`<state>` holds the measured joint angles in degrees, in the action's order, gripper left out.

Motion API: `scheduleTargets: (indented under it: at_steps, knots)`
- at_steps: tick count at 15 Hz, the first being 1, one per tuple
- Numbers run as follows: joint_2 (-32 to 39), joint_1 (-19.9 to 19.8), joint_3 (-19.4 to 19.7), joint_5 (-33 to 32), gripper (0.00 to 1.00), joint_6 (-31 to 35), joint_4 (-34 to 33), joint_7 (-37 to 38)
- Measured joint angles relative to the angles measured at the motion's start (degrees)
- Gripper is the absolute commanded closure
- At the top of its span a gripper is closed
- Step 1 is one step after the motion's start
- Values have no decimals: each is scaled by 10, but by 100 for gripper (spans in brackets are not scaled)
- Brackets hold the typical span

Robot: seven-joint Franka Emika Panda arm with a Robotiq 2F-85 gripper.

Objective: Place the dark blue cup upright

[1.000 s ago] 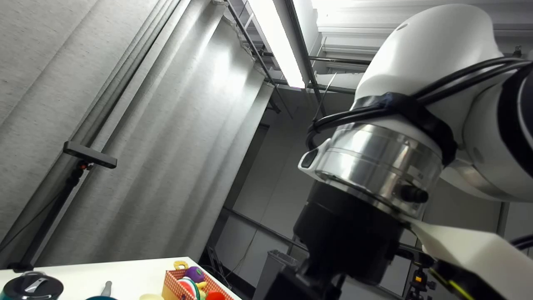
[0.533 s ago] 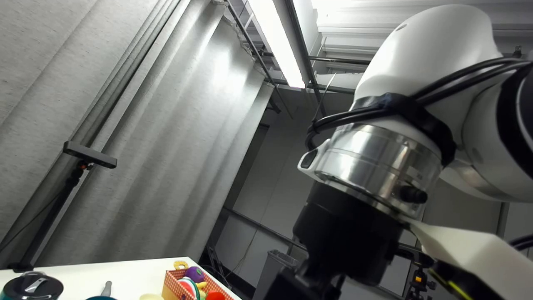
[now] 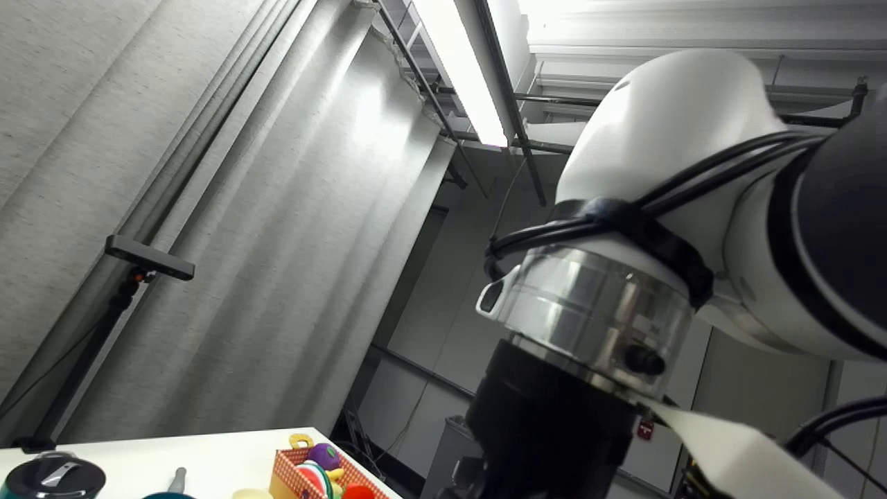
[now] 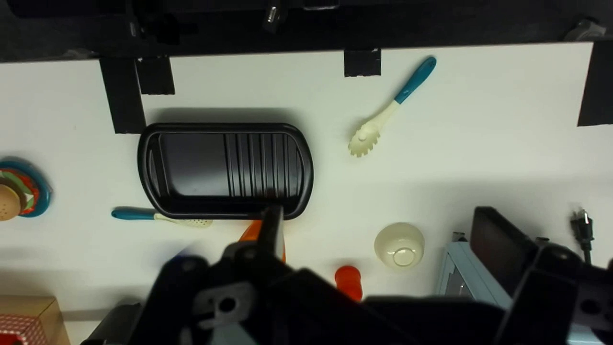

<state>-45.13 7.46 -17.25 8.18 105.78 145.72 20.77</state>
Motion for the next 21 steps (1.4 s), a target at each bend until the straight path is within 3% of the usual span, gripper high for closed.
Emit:
scheduleTargets:
  at_steps: [5,13,17,21]
  knots:
    - [13,-19,27,0,0,13,24,0]
    - [42,-65,78,-19,0,101,73,-6]
    - [75,-90,86,-37,0,148,86,-6]
    - [84,-93,87,-39,0,152,86,-6]
